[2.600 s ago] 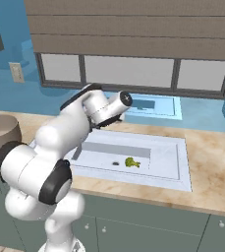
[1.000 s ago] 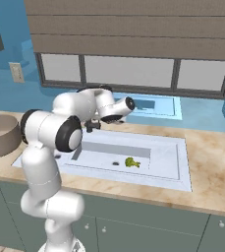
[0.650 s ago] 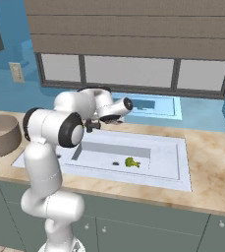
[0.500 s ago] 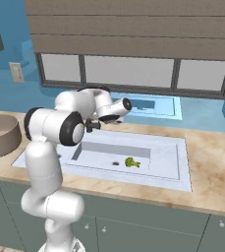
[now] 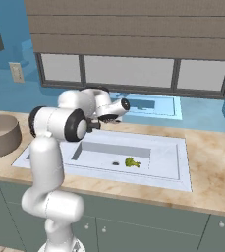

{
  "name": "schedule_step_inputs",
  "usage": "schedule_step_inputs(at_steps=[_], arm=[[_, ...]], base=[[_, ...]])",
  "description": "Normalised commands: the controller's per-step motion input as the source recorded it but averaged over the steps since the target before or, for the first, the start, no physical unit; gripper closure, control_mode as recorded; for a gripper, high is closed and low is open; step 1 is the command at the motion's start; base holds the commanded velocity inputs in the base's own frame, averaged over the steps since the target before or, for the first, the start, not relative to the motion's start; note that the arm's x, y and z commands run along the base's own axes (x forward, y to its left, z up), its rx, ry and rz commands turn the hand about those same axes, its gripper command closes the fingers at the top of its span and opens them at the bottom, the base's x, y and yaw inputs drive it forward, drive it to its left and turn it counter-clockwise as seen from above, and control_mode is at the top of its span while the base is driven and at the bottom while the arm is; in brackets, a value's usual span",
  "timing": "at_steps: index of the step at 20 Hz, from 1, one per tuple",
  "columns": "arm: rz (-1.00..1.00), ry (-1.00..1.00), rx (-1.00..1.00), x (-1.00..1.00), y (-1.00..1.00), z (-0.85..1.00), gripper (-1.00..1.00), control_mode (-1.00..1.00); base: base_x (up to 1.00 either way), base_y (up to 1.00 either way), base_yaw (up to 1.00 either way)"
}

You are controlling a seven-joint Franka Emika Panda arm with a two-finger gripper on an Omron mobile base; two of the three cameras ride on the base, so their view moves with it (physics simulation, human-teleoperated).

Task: Dump the broccoli from the pot into the sink. Then turn on the water and wash the broccoli. Then turn off the water and put the broccoli back in the pot.

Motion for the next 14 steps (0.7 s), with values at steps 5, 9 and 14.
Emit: schedule_step_inputs(at_steps=[5, 9, 14], arm=[[0.00, 0.00, 0.00, 0.13, 0.00, -0.25, -1.00, -1.00], [0.00, 0.00, 0.00, 0.20, 0.00, -0.20, -1.00, -1.00], [0.00, 0.00, 0.00, 0.21, 0.00, -0.03, -1.00, -1.00]], base=[[0.00, 0.00, 0.00], [0.00, 0.00, 0.00], [0.00, 0.00, 0.00]])
